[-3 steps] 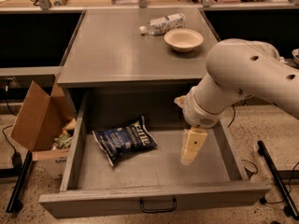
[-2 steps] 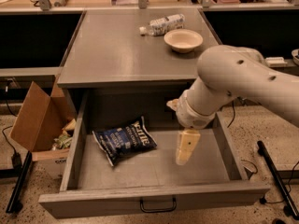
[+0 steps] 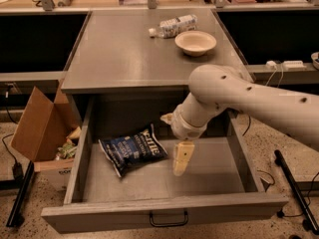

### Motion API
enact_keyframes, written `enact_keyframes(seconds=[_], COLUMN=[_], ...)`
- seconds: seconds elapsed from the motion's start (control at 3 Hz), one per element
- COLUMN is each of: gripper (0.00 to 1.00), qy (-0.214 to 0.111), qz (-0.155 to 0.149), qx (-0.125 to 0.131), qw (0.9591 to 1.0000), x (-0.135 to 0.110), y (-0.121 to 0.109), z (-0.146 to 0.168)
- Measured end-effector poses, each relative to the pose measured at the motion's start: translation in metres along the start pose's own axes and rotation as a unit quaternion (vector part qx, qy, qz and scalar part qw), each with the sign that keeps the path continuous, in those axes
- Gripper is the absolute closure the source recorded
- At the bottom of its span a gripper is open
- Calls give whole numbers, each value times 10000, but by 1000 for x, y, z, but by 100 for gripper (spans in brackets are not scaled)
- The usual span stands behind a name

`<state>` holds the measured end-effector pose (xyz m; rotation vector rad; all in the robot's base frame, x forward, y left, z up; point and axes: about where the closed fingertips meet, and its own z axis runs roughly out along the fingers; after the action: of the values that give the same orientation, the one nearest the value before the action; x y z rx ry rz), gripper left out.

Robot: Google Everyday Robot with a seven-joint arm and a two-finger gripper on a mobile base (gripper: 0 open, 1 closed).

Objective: Pick blue chip bag from top drawer and place on counter

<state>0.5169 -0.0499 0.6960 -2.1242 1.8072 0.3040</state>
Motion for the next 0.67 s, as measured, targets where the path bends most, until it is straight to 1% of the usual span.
enact_keyframes(seconds=[0.33,0.67], gripper=[0,0], qy=[-107,-347], qz=[-120,-254], qx=[-83,-85], qw=[9998,9990], x=[-2,-12], y=[-10,-21], z=[27,44])
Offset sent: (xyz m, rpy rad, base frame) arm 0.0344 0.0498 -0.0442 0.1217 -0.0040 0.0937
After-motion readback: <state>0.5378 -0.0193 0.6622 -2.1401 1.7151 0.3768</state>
